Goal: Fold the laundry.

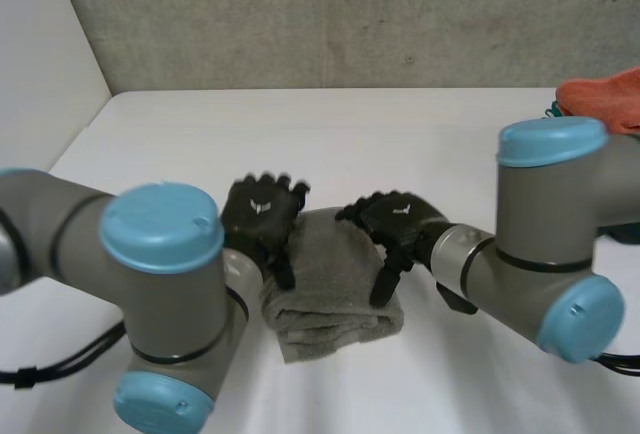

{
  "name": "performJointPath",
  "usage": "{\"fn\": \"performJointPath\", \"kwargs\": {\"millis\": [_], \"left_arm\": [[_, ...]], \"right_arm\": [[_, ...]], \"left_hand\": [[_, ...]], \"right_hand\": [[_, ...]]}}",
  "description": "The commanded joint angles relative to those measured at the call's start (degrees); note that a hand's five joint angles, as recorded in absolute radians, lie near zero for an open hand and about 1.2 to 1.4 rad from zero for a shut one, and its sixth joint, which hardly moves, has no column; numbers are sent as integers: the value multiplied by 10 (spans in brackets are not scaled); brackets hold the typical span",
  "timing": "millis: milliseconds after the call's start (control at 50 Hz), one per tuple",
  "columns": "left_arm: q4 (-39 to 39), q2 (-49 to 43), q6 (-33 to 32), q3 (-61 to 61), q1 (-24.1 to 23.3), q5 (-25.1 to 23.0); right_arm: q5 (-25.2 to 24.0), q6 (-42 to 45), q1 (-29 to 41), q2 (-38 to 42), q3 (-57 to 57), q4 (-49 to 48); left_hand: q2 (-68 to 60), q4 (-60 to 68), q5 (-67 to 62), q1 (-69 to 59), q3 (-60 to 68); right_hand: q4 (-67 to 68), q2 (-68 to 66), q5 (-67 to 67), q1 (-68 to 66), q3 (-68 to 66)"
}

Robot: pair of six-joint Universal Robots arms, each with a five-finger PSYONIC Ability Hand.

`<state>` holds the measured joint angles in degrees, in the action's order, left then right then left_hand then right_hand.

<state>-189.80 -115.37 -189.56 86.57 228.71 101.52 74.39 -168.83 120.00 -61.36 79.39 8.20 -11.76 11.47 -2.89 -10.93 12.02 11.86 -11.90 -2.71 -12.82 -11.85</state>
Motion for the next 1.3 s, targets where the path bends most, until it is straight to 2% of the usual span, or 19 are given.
{"fn": "performJointPath", "kwargs": {"millis": [20, 180, 280, 360, 440, 500, 620, 700, 840, 1060, 1200, 1220, 1260, 1280, 1300], "left_arm": [[36, -60, 0, 26, -5, 31], [38, -47, -4, 46, -3, 29], [42, 0, -11, 33, -1, 26], [46, 28, -12, -6, 0, 14], [55, 42, -12, -54, 7, -22], [78, 47, -12, -97, 28, -88], [149, 45, -10, -169, 51, -293], [159, 45, -9, -181, 60, -354], [159, 39, -10, -178, 61, -356], [159, 37, -10, -174, 61, -357], [159, 38, -10, -175, 63, -357], [159, 38, -10, -175, 63, -357], [159, 40, -10, -176, 63, -357], [159, 40, -10, -175, 63, -358], [159, 41, -10, -176, 63, -357]], "right_arm": [[0, 17, 8, 115, -89, 70], [22, 83, 9, 117, -90, 69], [45, 94, 10, 70, -73, 48], [56, 100, 13, 28, -21, -13], [63, 109, 24, -16, 58, -96], [63, 119, 50, -45, 133, -155], [63, 127, 86, -47, 249, -276], [63, 128, 90, -36, 264, -316], [63, 129, 89, 10, 257, -389], [62, 130, 88, 49, 238, -436], [61, 150, 84, 56, 226, -455], [60, 156, 84, 56, 223, -461], [58, 162, 84, 56, 220, -466], [58, 166, 84, 57, 214, -471], [58, 167, 84, 57, 212, -473]], "left_hand": [[-5, 8, 7, -13, 2], [-5, 8, 7, -13, 2], [-6, 9, 5, -15, 4], [-3, 6, 8, -11, 0], [-5, 8, 7, -13, 2], [-8, 11, 3, -16, 6], [-3, 6, 8, -11, 0], [-5, 8, 7, -13, 2], [-1, 4, 10, -10, -1], [0, 3, 12, -8, -3], [0, 3, 12, -8, -3], [0, 3, 12, -8, -3], [0, 3, 12, -8, -3], [0, 3, 12, -8, -3], [0, 3, 12, -8, -3]], "right_hand": [[-19, 19, 27, 28, 19], [-19, 19, 27, 28, 19], [-19, 19, 27, 28, 19], [-19, 19, 27, 28, 19], [-19, 19, 27, 28, 19], [-19, 19, 27, 28, 19], [-19, 19, 27, 28, 19], [-19, 19, 27, 28, 19], [-13, 13, 21, 23, 13], [137, -136, -128, -127, -137], [369, -368, -360, -359, -369], [459, -459, -451, -449, -459], [545, -545, -537, -536, -545], [651, -650, -642, -641, -651], [681, -681, -673, -671, -681]]}}
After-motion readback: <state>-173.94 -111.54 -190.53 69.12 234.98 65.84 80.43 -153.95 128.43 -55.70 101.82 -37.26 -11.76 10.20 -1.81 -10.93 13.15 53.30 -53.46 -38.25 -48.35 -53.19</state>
